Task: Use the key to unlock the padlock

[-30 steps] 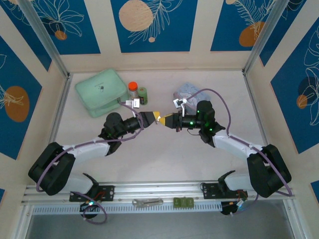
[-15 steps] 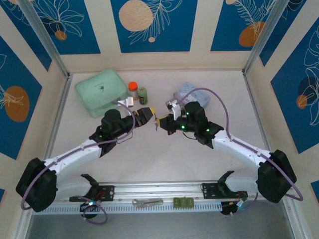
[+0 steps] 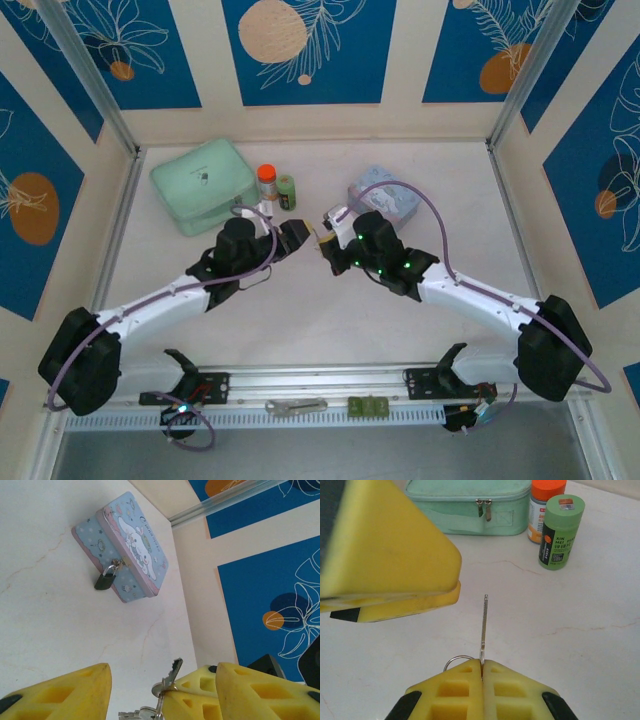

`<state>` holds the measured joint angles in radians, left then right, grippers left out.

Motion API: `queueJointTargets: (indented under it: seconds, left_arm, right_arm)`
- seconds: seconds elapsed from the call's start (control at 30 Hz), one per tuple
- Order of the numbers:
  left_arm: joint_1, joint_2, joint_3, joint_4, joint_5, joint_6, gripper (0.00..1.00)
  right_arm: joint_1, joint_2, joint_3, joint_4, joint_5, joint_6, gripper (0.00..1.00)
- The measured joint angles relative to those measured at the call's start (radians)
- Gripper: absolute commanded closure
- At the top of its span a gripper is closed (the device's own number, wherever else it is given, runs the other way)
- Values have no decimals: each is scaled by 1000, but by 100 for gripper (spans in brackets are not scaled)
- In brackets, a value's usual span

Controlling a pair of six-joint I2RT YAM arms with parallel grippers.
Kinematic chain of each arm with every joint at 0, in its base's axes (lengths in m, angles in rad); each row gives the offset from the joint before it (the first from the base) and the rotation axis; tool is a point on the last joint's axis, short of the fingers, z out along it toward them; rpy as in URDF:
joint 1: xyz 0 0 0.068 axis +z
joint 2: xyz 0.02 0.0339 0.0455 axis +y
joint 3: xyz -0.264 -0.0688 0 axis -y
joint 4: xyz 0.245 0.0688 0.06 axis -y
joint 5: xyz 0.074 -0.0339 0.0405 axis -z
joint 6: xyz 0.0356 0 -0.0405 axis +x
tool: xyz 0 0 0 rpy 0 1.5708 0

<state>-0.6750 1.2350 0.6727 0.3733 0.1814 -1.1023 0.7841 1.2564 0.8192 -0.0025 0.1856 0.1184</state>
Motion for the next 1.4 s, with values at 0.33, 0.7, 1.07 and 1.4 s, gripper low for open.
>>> queueJointTargets:
  seconds: [0.33, 0.7, 1.07, 1.4]
  left_arm:
    - [-18, 57, 18, 13, 0, -24, 58]
    - [-19, 65, 26, 12, -11, -19, 93]
    - [-20, 60, 14, 70, -1, 47, 100]
    - [-13, 55, -40, 320, 136, 156, 100]
  right_arm:
    - [27, 40, 21, -2, 10, -22, 100]
    - [39, 51, 34, -4, 26, -34, 100]
    - [-66, -45, 6, 34, -196, 43, 62]
    - [-352, -103, -142, 317, -643, 409, 61]
